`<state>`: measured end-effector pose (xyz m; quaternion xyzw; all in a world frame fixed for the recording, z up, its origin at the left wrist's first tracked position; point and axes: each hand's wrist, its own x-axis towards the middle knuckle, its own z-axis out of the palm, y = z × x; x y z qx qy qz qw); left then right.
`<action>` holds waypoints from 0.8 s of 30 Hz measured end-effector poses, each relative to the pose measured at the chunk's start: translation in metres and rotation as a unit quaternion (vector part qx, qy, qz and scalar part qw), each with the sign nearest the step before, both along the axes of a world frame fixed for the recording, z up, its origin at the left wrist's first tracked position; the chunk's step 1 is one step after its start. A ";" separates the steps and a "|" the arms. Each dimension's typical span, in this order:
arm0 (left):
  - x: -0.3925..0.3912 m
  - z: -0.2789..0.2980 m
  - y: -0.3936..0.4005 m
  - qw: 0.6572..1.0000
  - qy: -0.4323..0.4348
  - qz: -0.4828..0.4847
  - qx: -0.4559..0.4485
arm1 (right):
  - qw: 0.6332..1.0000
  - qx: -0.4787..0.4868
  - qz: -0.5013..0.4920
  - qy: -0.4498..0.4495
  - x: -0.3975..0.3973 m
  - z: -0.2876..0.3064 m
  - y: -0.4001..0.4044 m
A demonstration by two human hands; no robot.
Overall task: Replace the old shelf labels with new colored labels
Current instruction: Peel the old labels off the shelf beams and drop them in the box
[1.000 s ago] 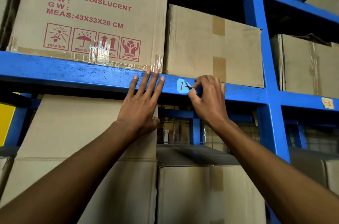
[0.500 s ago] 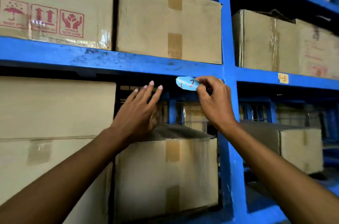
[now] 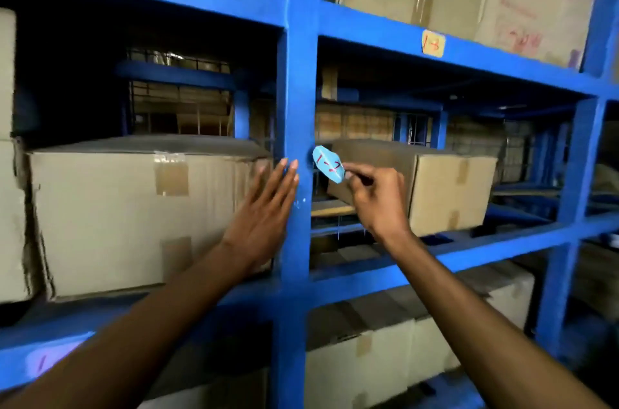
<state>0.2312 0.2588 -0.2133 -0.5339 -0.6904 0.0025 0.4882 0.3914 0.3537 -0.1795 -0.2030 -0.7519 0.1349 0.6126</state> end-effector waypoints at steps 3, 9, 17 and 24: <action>0.013 -0.034 0.003 1.000 0.012 0.023 -0.014 | 0.997 -0.058 0.050 -0.027 0.003 -0.048 0.014; 0.030 -0.136 -0.008 0.996 0.028 0.043 -0.072 | 0.968 -0.175 0.165 -0.078 0.018 -0.169 0.009; 0.041 -0.243 -0.015 0.979 -0.018 0.090 -0.185 | 0.895 -0.356 0.147 -0.226 0.047 -0.351 -0.006; 0.051 -0.308 -0.008 0.965 -0.073 0.095 -0.233 | 0.800 -0.446 0.075 -0.394 0.077 -0.492 -0.028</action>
